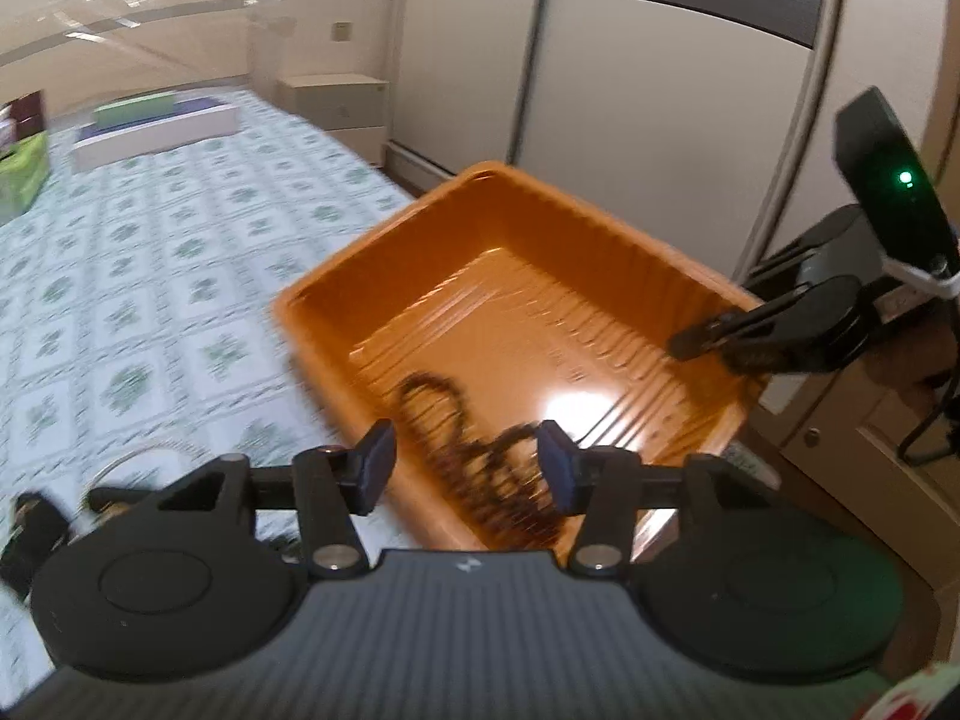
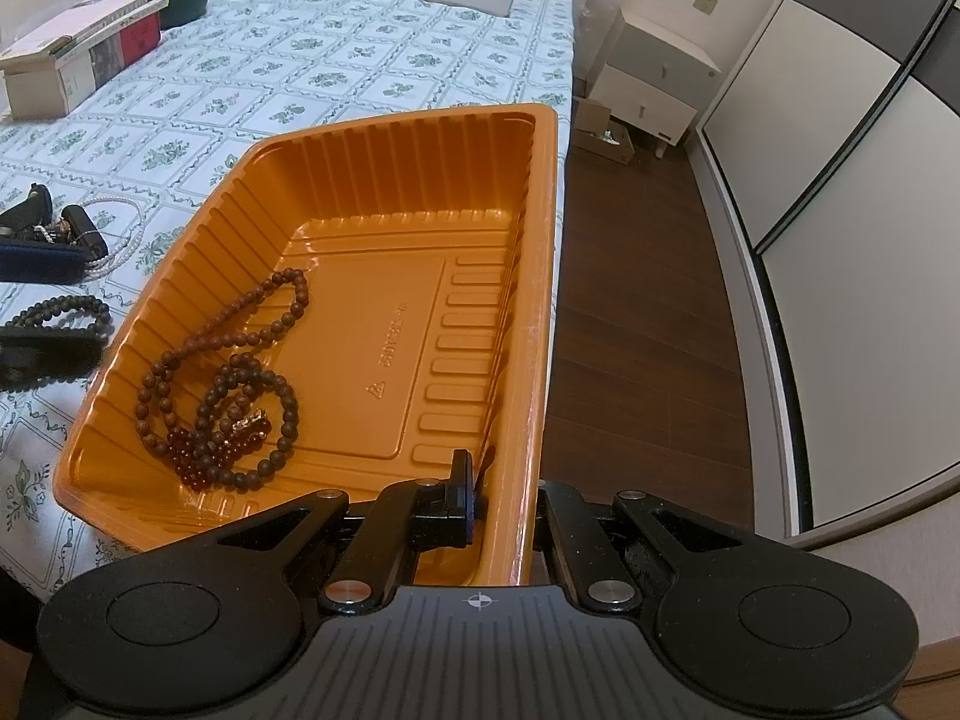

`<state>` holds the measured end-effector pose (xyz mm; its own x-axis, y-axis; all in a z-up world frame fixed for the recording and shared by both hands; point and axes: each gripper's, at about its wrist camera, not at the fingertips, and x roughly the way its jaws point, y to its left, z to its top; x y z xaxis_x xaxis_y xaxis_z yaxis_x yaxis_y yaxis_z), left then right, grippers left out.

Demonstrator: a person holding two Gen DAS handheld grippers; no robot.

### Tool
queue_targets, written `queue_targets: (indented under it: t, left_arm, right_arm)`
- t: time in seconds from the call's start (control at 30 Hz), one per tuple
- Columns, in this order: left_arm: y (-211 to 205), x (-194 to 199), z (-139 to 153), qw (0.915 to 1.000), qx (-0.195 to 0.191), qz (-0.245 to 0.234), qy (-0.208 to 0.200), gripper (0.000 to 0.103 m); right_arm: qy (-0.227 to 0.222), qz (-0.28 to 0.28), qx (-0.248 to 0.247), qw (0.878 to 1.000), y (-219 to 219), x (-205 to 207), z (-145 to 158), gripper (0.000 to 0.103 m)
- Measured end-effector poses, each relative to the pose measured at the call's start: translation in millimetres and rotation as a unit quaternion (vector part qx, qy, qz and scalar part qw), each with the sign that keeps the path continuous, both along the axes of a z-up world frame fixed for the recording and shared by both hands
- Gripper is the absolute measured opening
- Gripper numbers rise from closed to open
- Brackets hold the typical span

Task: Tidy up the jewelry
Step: 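Carry the dark bead necklace with the left gripper and release it into the tray, then move the left gripper back over the remaining dark bead strand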

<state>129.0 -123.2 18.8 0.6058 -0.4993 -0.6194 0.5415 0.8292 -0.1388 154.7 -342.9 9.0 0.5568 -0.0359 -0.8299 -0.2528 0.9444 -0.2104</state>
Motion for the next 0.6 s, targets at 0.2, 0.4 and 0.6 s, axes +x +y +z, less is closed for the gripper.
queue_targets:
  t: [0.2, 0.4, 0.6]
  left_arm:
    - [62, -15, -14, 0.9979, 0.005, 0.061, 0.018, 0.063]
    - [102, -38, -32, 0.9933, 0.045, 0.105, 0.018, 0.063]
    - [121, -39, -44, 0.9882, 0.058, 0.138, 0.031, 0.047]
  right_arm:
    - [0.000, 0.000, 0.000, 1.000, 0, -1, 0, 0.003]
    - [0.000, 0.000, 0.000, 1.000, 0, -1, 0, 0.003]
    - [0.000, 0.000, -0.001, 1.000, -1, -1, 0, 0.003]
